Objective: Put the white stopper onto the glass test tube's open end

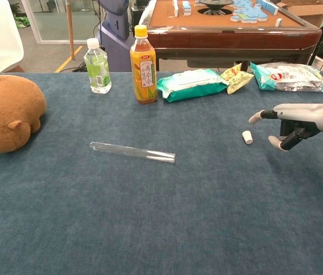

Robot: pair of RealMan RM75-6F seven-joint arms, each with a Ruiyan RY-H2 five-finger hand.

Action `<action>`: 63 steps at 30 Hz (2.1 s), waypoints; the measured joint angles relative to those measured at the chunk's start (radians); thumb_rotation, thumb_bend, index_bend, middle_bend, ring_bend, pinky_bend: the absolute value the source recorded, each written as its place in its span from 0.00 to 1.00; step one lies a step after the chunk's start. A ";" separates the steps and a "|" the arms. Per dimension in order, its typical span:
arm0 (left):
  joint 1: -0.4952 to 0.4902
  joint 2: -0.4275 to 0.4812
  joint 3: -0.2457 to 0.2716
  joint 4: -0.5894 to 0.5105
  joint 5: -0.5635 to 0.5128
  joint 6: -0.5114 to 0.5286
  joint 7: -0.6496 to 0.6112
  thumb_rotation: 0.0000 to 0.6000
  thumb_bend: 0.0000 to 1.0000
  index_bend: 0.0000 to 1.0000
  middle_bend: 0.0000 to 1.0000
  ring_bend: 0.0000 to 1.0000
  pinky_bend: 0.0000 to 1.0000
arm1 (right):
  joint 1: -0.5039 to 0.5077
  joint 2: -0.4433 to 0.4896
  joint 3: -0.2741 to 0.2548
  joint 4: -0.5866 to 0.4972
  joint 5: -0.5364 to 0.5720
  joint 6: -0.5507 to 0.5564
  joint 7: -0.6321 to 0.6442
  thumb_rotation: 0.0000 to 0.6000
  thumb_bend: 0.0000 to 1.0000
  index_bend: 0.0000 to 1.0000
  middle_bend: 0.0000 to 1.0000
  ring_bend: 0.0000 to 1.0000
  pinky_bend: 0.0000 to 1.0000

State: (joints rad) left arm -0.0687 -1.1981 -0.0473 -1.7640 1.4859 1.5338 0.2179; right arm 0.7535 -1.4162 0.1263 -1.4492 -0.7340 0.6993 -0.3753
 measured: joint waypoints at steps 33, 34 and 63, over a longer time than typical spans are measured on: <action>0.011 0.000 0.003 0.018 -0.001 0.004 -0.021 1.00 0.29 0.35 0.40 0.42 0.42 | 0.025 -0.014 -0.086 -0.029 0.015 0.066 0.003 1.00 0.62 0.16 1.00 1.00 1.00; 0.010 -0.001 0.003 0.019 0.000 0.004 -0.021 1.00 0.29 0.35 0.40 0.42 0.42 | 0.019 -0.007 -0.090 -0.043 0.009 0.076 0.001 1.00 0.62 0.16 1.00 1.00 1.00; 0.008 -0.008 0.002 0.029 0.006 -0.001 -0.037 1.00 0.29 0.35 0.40 0.42 0.42 | -0.060 -0.032 -0.022 -0.054 -0.148 0.301 -0.016 1.00 0.23 0.37 1.00 1.00 1.00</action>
State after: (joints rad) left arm -0.0611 -1.2064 -0.0457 -1.7348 1.4921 1.5333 0.1807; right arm 0.6940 -1.4485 0.1040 -1.5028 -0.8815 1.0005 -0.3914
